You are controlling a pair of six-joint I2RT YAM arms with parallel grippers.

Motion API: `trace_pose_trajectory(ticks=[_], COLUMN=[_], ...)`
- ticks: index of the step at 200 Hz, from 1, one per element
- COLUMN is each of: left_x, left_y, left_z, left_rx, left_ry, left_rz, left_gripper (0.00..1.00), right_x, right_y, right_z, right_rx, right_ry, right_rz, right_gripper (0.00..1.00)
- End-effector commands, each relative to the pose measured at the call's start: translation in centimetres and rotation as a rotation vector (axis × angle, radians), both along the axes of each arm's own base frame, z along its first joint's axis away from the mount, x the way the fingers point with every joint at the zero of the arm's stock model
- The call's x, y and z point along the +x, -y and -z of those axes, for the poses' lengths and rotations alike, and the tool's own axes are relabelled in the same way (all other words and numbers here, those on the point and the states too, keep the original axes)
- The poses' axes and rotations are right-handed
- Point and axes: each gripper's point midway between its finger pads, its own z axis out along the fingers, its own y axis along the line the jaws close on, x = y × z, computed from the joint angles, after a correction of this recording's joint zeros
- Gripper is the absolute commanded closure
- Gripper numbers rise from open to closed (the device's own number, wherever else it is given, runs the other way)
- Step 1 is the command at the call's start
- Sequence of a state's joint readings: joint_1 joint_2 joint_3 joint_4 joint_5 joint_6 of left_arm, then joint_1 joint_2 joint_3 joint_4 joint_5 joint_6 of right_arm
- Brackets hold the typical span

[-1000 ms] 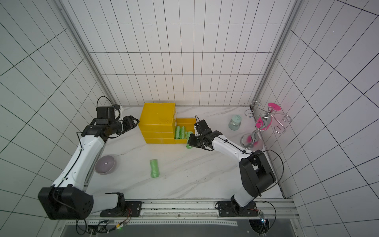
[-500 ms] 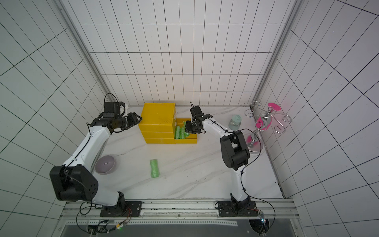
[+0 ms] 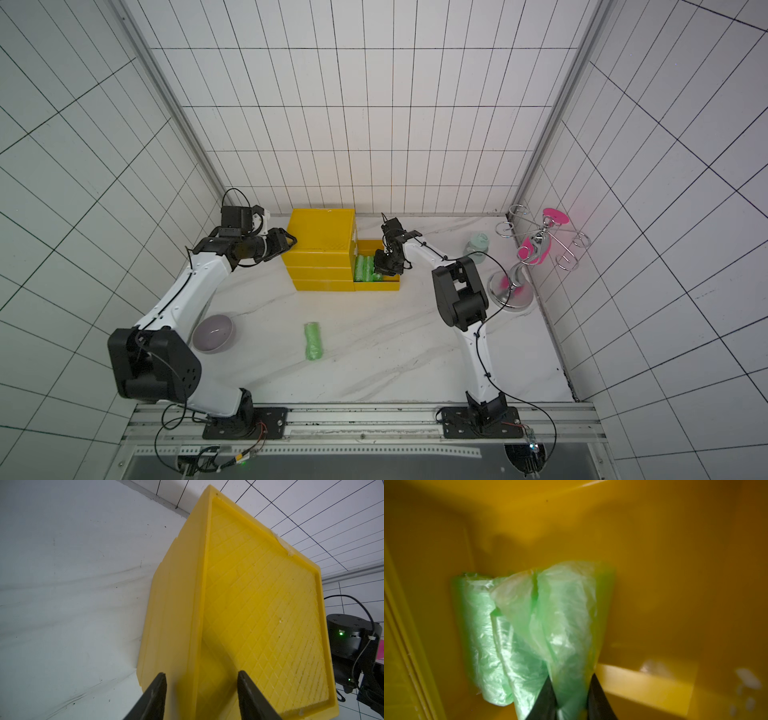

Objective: Sort the rolls of trash bags by color and place them into the drawer
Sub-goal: Place the roll of trash bags in the drawer, then pick up the roll of trash bags from the center of the board.

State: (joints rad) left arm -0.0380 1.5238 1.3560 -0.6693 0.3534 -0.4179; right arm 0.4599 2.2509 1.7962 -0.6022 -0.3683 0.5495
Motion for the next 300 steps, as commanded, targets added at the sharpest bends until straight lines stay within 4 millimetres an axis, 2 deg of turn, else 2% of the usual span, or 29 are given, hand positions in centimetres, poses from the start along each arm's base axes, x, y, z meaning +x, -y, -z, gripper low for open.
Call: trace_pose_trajectory(ticks=[1, 29, 72, 117, 144, 170, 211, 240, 272, 300], left_x=[-0.1, -0.3, -1.6, -5.5, -8.4, -11.1, -14.8, -16.8, -18.3, -19.1], left_y=[0.2, -0.2, -1.1, -1.3, -0.5, 1.3, 4.0, 4.5, 4.2, 5.0], left_z=[0.8, 0.4, -1.0, -0.7, -0.1, 2.0, 7.4, 11.2, 13.5, 15.0], left_rx=[0.007, 0.025, 0.052, 0.021, -0.024, -0.035, 0.025, 0.061, 0.072, 0.046], left_ry=[-0.016, -0.011, 0.006, -0.026, -0.035, -0.075, -0.174, -0.241, -0.279, -0.298], left_rz=[0.011, -0.001, -0.036, -0.063, -0.070, -0.055, -0.043, -0.062, -0.077, -0.063], left_gripper=[0.46, 0.46, 0.46, 0.46, 0.45, 0.45, 0.45, 0.45, 0.45, 0.45], right_x=[0.2, 0.4, 0.0, -2.1, -4.1, -6.6, -11.4, -14.4, -16.7, -17.9], right_y=[-1.0, -0.2, 1.2, 2.4, 3.0, 3.0, 2.0, 1.7, 1.7, 1.6], right_z=[-1.5, -3.5, -7.0, -9.7, -11.1, -11.9, -10.7, -9.6, -8.6, -7.2], right_rx=[0.025, 0.011, -0.020, -0.027, -0.028, -0.024, 0.002, 0.019, 0.029, 0.039], right_ry=[0.021, 0.077, 0.156, 0.211, 0.246, 0.270, 0.258, 0.238, 0.223, 0.195], right_rz=[-0.016, -0.003, 0.002, -0.004, -0.021, -0.048, -0.103, -0.128, -0.146, -0.148], right_gripper=[0.66, 0.54, 0.48, 0.47, 0.48, 0.49, 0.50, 0.50, 0.50, 0.50])
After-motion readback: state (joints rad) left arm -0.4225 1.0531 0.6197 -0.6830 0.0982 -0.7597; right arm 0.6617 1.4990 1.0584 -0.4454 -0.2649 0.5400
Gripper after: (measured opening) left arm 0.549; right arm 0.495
